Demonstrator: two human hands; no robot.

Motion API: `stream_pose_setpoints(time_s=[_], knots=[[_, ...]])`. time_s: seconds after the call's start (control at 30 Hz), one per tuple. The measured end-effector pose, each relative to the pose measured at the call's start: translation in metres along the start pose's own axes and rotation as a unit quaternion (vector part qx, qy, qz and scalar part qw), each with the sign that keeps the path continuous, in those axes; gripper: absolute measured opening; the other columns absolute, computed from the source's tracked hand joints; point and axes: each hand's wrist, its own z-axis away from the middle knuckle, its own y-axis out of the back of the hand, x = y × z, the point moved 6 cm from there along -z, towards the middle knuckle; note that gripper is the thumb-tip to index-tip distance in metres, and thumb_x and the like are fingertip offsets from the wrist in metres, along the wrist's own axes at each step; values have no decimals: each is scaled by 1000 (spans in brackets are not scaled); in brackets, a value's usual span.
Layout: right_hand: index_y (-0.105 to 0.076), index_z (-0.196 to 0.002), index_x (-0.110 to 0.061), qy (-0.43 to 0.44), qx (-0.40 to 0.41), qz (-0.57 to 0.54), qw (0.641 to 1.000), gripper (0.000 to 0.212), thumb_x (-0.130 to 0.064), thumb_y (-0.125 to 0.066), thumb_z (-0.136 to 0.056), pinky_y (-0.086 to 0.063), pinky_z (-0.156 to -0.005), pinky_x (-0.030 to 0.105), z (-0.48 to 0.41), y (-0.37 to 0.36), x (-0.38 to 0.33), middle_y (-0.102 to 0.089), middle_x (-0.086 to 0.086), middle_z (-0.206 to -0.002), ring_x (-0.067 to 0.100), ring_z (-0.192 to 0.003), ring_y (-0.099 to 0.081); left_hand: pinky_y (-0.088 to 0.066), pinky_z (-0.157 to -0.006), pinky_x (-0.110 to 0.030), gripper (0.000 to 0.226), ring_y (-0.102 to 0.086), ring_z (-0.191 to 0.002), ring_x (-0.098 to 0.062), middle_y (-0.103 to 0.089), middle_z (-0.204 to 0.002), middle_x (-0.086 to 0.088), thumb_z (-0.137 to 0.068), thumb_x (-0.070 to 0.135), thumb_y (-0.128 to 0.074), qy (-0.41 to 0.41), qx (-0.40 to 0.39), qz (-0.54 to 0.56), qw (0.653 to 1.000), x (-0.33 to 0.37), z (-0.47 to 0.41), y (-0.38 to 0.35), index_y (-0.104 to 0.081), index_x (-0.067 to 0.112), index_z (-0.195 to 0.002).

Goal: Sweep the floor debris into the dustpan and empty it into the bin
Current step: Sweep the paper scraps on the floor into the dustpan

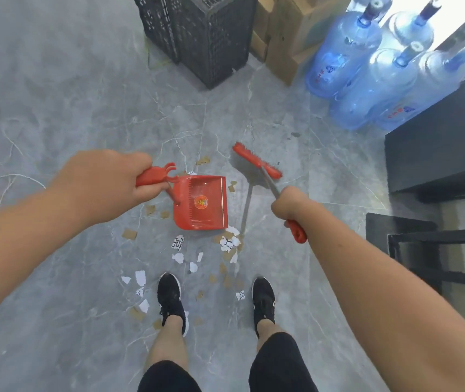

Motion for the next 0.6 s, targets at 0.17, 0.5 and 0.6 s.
stream_pose_setpoints(time_s=[0.17,0.5,0.6], knots=[[-44,-124,8,47,-56,79,994,34,-5,-35,-94,-63,-59,41,-16,-18,5,-71,23,-81,37,-77,-77,-25,-49,-25,49,-43,-49,-25,-42,-51,10,-83,73,-42,64,22,18,998,21,23,-15,-34,29,-63],[-52,-101,-5,128,-159,170,964,15,-9,-48,-87,-53,-57,33,62,-95,93,-57,9,-81,26,-63,-59,-29,-45,-23,56,-43,-39,-25,-41,-45,8,-78,73,-40,142,51,24,988,20,120,-24,-44,19,-62],[-59,-102,-2,129,-143,149,970,30,-9,-44,-76,-51,-43,31,68,-78,99,-55,10,-71,25,-44,-56,-26,-47,-21,61,-42,-36,-24,-40,-42,4,-85,75,-45,156,82,0,984,15,154,-21,-38,20,-61]])
